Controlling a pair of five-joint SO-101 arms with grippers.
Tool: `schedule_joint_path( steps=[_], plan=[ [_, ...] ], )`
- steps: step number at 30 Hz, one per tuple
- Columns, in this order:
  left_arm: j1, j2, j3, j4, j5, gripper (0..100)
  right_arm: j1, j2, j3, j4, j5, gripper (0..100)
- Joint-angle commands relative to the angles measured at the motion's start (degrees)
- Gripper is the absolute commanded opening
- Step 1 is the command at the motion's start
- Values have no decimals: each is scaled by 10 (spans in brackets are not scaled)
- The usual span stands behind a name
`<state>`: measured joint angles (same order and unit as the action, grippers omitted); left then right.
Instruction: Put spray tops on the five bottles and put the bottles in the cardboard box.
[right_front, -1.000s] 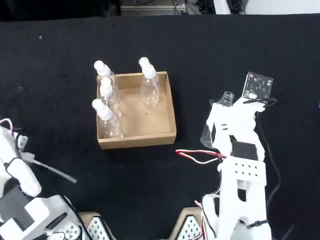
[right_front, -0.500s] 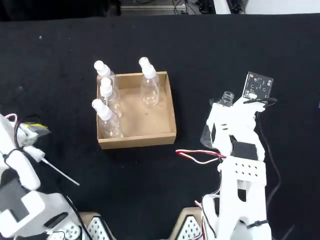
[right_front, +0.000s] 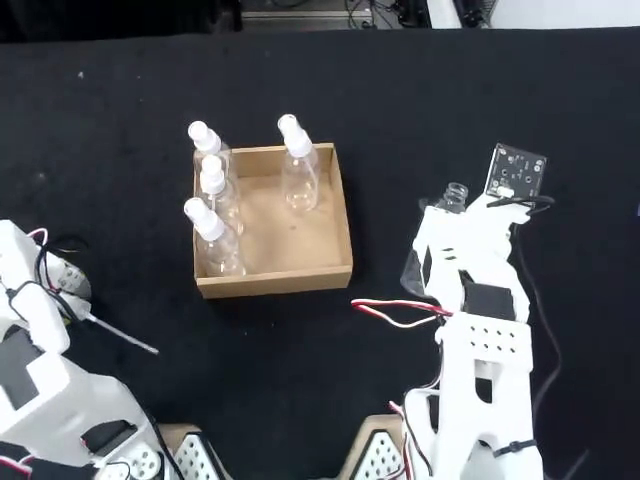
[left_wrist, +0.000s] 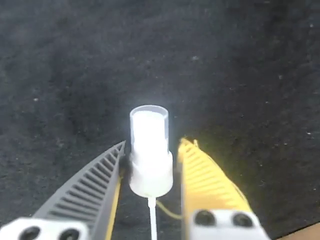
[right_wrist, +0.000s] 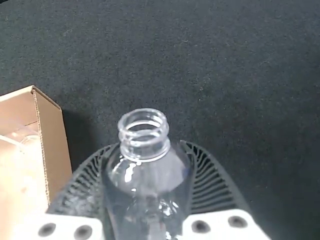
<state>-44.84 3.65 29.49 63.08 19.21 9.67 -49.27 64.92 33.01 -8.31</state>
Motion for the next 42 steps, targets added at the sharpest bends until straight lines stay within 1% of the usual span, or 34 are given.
schedule_joint_path(
  steps=[1,5,11,13,15,16,18,22,25,28,31,36,39,42],
  plan=[
    [-2,3,2,19,6,123,-9,-19,-3,-12,1,11],
    [0,2,2,47,3,123,-9,-19,-3,-12,1,11],
    [-5,4,-26,7,2,120,-9,-19,-3,-12,1,11],
    [-4,1,-39,-4,-7,79,-9,-19,-3,-12,1,11],
    [0,1,-84,4,-38,22,-9,-20,-3,-12,1,11],
    [0,1,-111,18,-47,30,-9,-20,-3,-12,1,11],
    [-2,1,-180,63,-50,29,-9,-20,-3,-11,1,11],
    [-5,1,-354,206,-50,30,-9,-22,-8,-4,1,11],
    [1,1,-496,288,-49,30,-18,-63,-28,44,1,11],
    [28,2,-633,336,-49,30,-60,-139,-36,97,1,11],
    [69,2,-768,374,-49,30,-108,-224,-23,116,1,11],
    [140,2,-966,376,-43,29,-176,-343,25,112,2,11],
    [198,2,-1053,376,-2,29,-214,-393,69,66,32,12],
    [278,2,-1121,375,34,29,-254,-425,111,18,53,11]
  ],
)
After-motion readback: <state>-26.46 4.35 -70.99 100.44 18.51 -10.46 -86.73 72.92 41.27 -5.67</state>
